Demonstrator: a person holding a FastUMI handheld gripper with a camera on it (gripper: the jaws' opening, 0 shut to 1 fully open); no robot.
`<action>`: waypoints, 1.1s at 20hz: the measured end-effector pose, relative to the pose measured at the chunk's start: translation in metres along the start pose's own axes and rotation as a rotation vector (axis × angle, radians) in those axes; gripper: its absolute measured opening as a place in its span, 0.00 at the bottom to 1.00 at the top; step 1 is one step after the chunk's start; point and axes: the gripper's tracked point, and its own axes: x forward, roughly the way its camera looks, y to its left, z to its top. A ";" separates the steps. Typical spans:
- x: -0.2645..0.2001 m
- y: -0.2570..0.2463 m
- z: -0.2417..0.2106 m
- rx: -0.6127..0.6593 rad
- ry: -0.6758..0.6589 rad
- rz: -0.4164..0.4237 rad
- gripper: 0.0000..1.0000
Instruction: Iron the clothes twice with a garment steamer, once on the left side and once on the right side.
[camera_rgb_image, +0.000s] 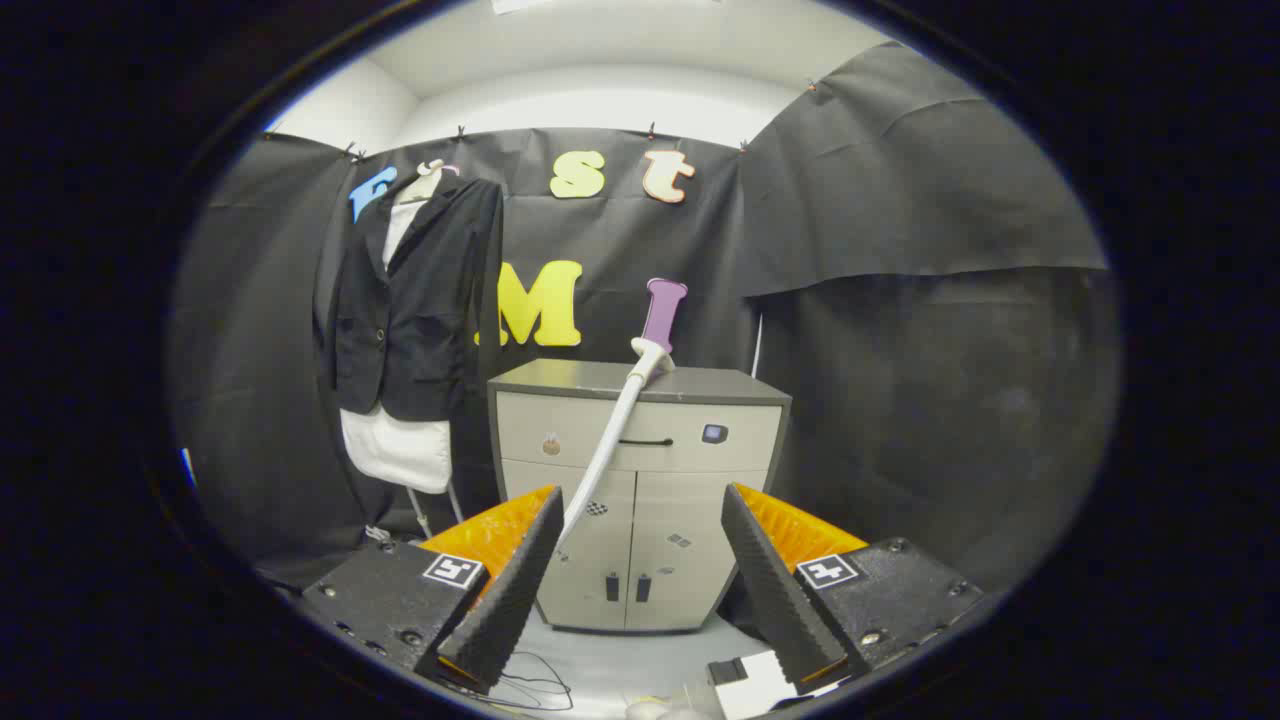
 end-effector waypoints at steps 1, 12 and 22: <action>-0.002 0.002 -0.002 0.008 0.002 -0.004 0.99; -0.033 0.018 -0.003 -0.021 -0.004 -0.028 0.99; -0.006 0.022 -0.001 -0.004 0.013 -0.013 0.99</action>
